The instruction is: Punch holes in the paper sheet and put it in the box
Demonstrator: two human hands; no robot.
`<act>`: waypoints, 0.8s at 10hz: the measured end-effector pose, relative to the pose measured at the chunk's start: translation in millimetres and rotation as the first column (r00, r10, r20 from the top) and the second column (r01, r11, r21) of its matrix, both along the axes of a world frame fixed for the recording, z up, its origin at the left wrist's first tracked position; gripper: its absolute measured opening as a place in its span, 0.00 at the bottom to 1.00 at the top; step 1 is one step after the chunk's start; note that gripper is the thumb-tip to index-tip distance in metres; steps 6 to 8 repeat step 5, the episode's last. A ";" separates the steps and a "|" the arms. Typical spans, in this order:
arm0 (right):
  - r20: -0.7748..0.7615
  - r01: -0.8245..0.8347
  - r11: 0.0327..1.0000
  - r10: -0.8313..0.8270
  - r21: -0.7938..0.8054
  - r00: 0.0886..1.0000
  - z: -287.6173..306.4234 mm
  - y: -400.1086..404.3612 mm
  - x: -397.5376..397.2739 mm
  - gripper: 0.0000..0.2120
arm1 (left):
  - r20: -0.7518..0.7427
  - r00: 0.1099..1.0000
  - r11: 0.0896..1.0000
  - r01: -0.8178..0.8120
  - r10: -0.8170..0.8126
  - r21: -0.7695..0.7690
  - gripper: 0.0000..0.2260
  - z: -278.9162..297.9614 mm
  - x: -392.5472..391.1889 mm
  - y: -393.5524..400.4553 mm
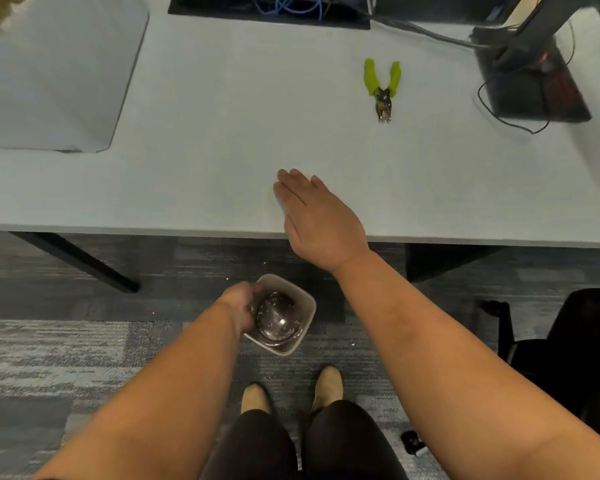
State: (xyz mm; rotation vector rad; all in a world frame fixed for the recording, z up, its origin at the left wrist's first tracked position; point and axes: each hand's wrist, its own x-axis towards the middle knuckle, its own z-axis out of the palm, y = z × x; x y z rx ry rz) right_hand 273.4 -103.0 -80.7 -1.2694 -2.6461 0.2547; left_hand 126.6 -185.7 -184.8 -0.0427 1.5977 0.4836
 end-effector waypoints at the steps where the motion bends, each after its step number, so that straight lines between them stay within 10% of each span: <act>1: 0.021 -0.009 0.999 0.009 -0.037 1.000 6.0 1.2 1.5 0.24 | 0.008 1.000 1.000 -0.019 0.019 0.005 0.09 23.9 -0.9 2.5; 8: 0.127 0.075 0.987 -0.057 -0.143 0.990 54.4 1.3 10.3 0.23 | -0.149 0.945 0.943 0.310 -0.291 0.124 0.07 131.4 -5.6 22.6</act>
